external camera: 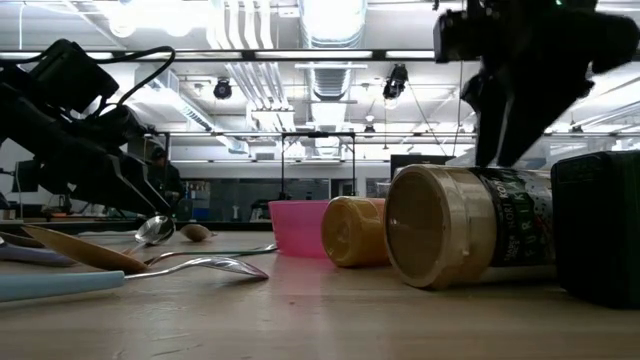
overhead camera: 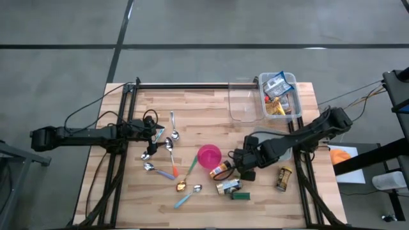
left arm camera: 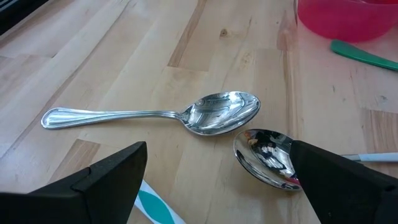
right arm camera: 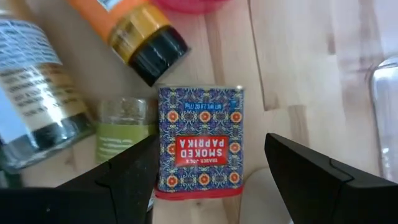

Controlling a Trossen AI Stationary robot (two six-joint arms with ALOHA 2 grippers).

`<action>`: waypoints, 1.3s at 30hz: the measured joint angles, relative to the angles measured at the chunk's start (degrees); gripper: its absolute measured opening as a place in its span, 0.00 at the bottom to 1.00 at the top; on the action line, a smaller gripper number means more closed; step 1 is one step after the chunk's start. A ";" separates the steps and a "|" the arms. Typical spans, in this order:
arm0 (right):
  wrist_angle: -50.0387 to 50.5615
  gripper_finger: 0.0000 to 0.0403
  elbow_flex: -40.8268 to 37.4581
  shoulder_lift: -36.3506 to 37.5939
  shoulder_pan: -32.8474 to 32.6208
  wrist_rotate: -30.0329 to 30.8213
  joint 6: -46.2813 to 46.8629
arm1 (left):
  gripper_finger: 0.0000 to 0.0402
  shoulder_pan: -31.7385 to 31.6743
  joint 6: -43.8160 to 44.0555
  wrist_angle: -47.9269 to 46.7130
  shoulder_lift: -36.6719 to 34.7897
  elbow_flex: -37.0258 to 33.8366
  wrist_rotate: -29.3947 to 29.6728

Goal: Pick & Place Food Item
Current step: Put the red seasoning can into the transparent bin

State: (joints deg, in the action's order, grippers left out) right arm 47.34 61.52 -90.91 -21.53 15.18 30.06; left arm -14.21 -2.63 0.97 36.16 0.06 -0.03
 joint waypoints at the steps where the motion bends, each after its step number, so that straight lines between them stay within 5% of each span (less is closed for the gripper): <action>1: -0.35 0.72 -0.61 0.00 0.04 0.00 0.00 | 0.99 0.00 0.00 0.00 0.00 0.00 0.01; 21: -12.87 0.72 -8.28 0.03 0.16 1.52 0.01 | 0.99 0.00 0.00 0.00 -0.01 -0.01 0.01; 39: -8.62 0.72 -4.90 0.02 0.23 2.97 -0.03 | 0.99 0.00 0.00 -0.01 -0.01 0.01 0.01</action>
State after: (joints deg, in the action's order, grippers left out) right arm 38.72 56.62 -90.89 -21.30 18.15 30.03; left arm -14.21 -2.63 0.96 36.15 0.07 -0.02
